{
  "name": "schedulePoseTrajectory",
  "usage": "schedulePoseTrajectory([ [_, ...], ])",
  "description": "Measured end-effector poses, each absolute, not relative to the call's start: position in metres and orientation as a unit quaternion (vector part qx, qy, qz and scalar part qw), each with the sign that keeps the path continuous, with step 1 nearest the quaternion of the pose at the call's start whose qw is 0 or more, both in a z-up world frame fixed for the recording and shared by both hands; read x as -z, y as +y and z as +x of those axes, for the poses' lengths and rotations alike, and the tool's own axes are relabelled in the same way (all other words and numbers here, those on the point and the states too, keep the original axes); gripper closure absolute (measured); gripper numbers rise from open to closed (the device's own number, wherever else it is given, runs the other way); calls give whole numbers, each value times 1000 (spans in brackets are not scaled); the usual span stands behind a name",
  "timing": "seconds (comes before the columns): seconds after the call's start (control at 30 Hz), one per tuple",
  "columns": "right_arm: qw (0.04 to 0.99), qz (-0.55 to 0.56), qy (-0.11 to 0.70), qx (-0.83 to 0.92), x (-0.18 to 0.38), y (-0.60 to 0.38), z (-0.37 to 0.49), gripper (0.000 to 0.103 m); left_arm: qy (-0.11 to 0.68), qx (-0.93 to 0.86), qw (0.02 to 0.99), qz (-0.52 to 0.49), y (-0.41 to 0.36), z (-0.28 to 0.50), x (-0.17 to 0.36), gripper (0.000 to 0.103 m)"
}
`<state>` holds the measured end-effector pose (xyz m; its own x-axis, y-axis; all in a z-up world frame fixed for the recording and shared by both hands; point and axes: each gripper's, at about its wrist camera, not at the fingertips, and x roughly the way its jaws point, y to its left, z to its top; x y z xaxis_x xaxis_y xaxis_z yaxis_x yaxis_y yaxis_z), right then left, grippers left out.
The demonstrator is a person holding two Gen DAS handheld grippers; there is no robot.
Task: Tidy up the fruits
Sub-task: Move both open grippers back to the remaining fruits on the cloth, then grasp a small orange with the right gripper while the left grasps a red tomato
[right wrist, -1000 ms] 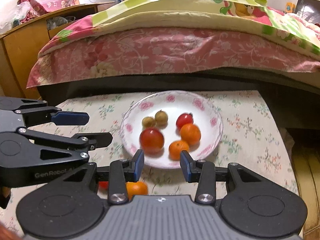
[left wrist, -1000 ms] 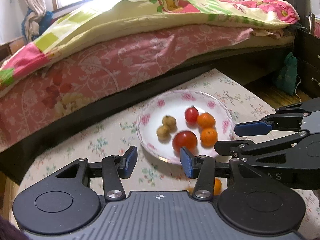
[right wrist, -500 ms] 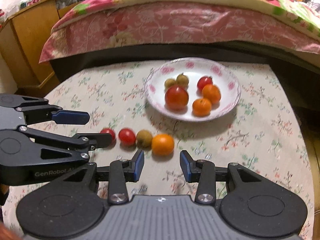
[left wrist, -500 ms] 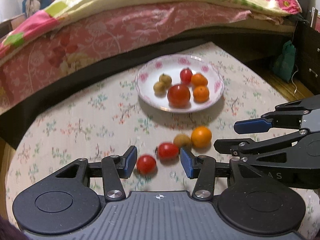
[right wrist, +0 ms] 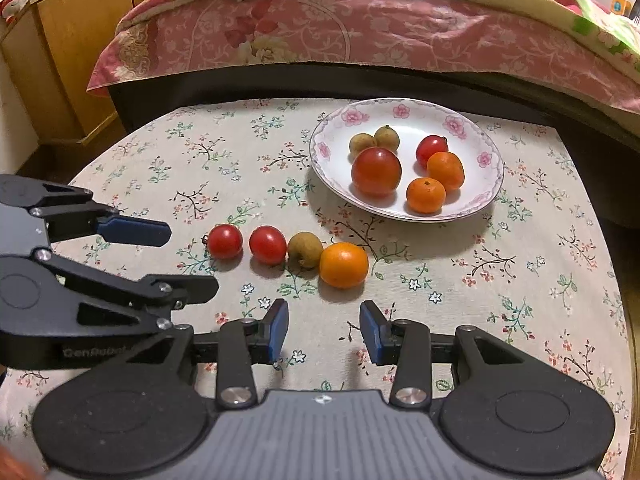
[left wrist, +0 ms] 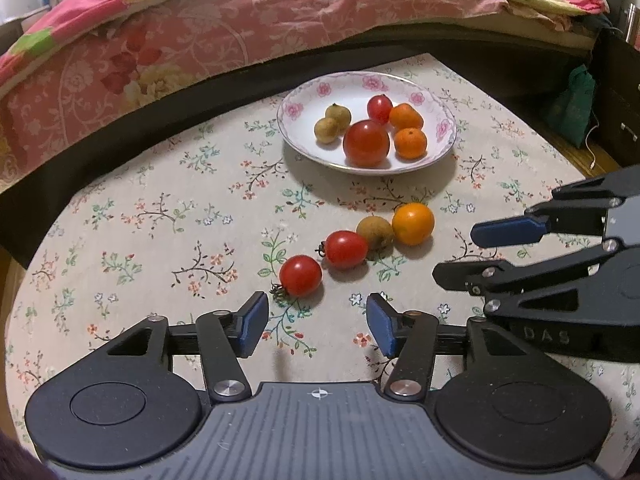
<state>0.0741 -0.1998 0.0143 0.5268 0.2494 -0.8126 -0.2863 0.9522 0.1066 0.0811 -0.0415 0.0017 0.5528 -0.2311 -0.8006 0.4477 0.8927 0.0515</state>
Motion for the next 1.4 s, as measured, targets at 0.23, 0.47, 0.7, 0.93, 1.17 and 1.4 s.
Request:
schedulePoseTrajectory([
  [0.23, 874, -29, 460, -152, -10, -201, 79, 64, 441, 195, 867, 128, -41, 85, 7, 40],
  [0.47, 873, -25, 464, -150, -3, -208, 84, 64, 452, 195, 862, 124, -37, 88, 15, 40],
  [0.7, 870, -18, 464, -165, 4, -208, 91, 64, 453, 203, 859, 124, -36, 88, 20, 39],
  [0.93, 872, -9, 458, -170, 3, -221, 86, 64, 445, 212, 861, 128, -32, 90, 21, 39],
  [1.17, 880, -13, 440, -180, 4, -216, 103, 64, 440, 215, 862, 130, -37, 98, 26, 39],
  [1.4, 871, -27, 447, -201, 18, -207, 115, 64, 432, 224, 863, 137, -40, 105, 32, 39],
])
